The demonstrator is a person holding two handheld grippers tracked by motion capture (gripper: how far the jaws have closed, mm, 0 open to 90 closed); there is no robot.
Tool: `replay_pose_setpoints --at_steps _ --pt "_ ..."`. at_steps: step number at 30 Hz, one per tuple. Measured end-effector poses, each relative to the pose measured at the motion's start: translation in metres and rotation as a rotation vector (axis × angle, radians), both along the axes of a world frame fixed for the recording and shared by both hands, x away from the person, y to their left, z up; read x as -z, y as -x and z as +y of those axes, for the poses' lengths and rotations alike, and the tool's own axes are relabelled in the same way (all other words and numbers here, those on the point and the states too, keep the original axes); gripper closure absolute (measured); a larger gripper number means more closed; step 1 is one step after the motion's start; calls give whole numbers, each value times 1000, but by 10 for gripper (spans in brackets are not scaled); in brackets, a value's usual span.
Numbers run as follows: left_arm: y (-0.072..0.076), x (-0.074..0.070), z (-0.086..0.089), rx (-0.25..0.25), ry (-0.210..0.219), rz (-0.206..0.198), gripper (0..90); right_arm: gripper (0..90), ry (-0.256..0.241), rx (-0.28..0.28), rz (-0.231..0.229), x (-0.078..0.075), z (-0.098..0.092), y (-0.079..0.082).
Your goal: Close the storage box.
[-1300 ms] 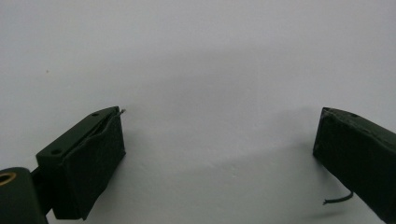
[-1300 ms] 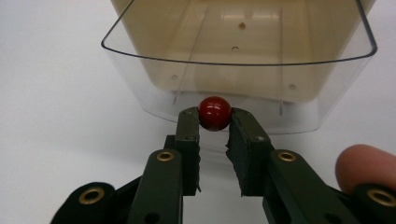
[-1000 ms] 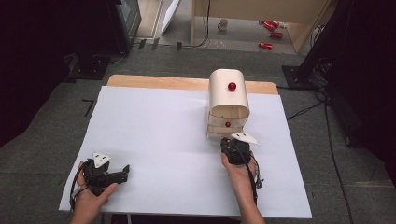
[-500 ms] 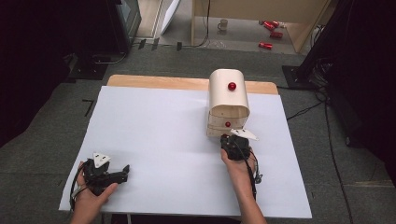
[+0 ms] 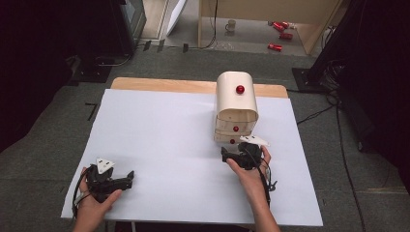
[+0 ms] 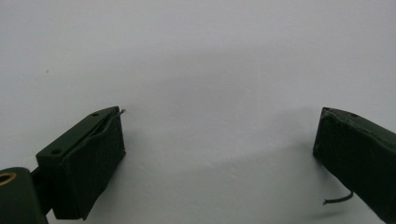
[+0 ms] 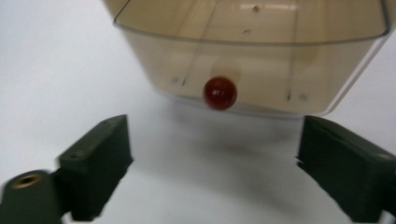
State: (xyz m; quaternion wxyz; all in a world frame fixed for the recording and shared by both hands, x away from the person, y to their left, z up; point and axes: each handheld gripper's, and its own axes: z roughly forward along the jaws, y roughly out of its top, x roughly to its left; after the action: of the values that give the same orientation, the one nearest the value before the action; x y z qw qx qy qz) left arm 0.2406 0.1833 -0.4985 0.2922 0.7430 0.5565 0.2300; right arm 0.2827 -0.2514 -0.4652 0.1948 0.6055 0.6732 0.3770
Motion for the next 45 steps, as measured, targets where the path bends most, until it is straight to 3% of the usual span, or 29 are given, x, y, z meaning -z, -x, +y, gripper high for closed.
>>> replay_pose_setpoints --at_steps 1,10,19,26,29,37,39,45 --pt "0 0 0 0 0 0 20 0 1 -22 6 0 -3 4" --pt "0 0 0 0 0 0 20 0 13 -14 -4 1 -27 24" --pt "0 0 0 0 0 0 20 0 43 27 35 14 -65 51" --pt "0 0 0 0 0 0 20 0 68 43 52 21 -82 65" --pt "0 0 0 0 -1 0 20 0 101 45 59 28 -91 74" --pt "0 0 0 0 -1 0 20 0 129 47 45 36 -95 79" --pt "0 0 0 0 -1 0 20 0 200 36 43 39 -89 79" --pt "0 0 0 0 -1 0 20 0 197 42 35 40 -89 80"
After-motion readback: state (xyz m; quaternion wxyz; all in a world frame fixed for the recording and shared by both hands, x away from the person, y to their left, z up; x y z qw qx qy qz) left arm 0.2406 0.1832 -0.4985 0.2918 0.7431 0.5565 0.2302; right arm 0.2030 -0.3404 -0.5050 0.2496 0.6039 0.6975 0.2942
